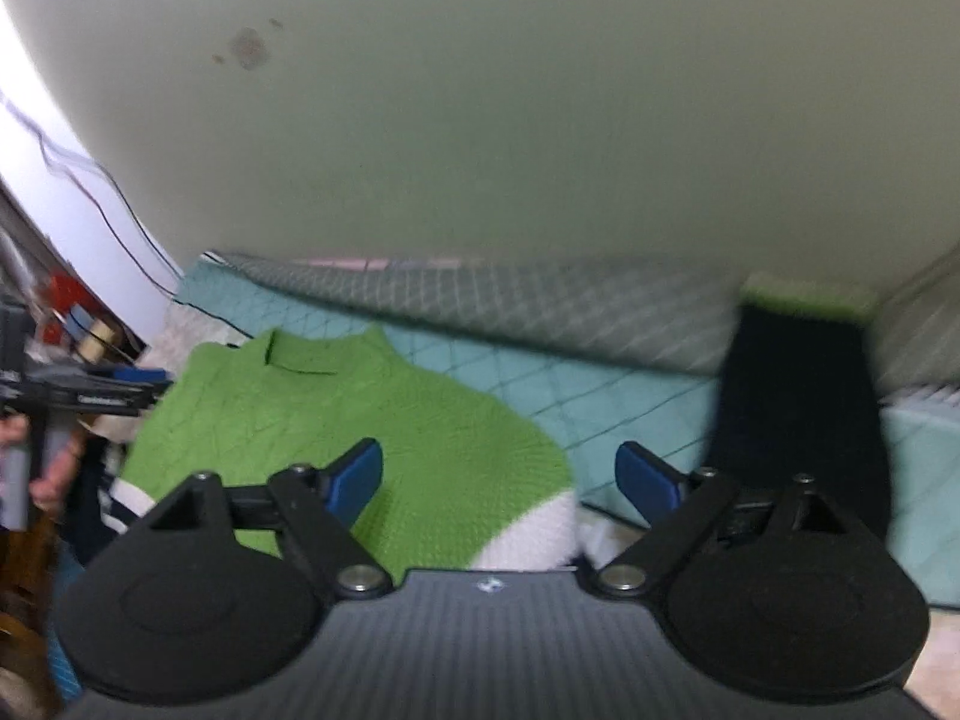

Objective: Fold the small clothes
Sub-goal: 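Grasp the green-and-navy striped sweater with both grippers and lift it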

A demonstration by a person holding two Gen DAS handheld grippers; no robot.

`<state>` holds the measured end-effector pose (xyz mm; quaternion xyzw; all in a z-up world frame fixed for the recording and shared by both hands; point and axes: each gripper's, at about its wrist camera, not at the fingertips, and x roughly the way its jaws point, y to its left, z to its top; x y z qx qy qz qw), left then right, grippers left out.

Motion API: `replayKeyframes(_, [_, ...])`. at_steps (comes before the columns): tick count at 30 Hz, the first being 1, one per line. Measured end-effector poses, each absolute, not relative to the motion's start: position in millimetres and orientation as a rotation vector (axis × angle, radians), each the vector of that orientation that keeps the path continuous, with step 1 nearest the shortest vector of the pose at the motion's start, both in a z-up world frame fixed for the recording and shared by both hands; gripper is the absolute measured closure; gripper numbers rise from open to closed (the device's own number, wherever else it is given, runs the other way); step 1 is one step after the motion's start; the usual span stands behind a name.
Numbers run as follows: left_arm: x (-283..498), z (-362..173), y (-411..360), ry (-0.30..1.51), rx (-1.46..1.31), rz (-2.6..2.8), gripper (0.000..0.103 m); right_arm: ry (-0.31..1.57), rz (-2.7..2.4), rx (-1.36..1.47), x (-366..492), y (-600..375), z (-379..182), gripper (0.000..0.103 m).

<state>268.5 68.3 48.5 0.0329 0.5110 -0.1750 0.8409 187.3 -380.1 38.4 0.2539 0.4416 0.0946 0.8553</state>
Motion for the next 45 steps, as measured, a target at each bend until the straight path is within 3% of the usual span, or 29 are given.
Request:
replayKeyframes(1, [267.9, 40.0, 71.7, 1.073, 0.068, -0.392, 0.072, 0.946, 0.235, 0.544, 188.2, -377.6, 38.1, 0.039])
replayKeyframes(3, [260.2, 43.6, 73.4, 1.033, 0.092, -0.411, 0.097, 0.932, 0.242, 0.502, 184.4, -366.2, 39.2, 0.090])
replayKeyframes(4, [252.4, 48.5, 74.4, 0.999, 0.112, -0.396, 0.096, 0.899, 0.239, 0.486, 180.5, -363.4, 41.6, 0.093])
replayKeyframes(10, [195.9, 121.4, 95.7, 0.784, 0.041, -0.412, 0.097, 0.603, 0.172, 0.354, 125.8, -346.5, 122.1, 0.097])
replayKeyframes(21, [8.6, 326.5, 139.2, 0.218, -0.108, -0.467, 0.097, 0.047, 0.124, 0.120, -43.0, -262.9, 334.4, 0.098])
replayKeyframes(26, [-57.9, 400.1, 153.9, 0.039, -0.160, -0.439, 0.097, -0.119, 0.074, 0.030, -115.1, -223.6, 418.4, 0.099])
replayKeyframes(32, [-107.0, 444.0, 146.7, -0.059, -0.110, -0.410, 0.097, -0.172, 0.037, 0.064, -196.5, -236.3, 478.1, 0.100])
replayKeyframes(34, [-118.5, 437.4, 143.1, -0.059, -0.076, -0.409, 0.097, -0.157, 0.024, 0.065, -192.1, -232.4, 475.3, 0.100])
replayKeyframes(39, [-60.5, 393.2, 118.7, 0.072, -0.037, -0.426, 0.098, -0.043, 0.011, 0.167, -152.6, -264.4, 416.1, 0.100])
replayKeyframes(45, [66.1, 276.9, 45.5, 0.269, 0.055, -0.376, 0.097, 0.198, -0.069, 0.323, -51.1, -309.8, 292.7, 0.099])
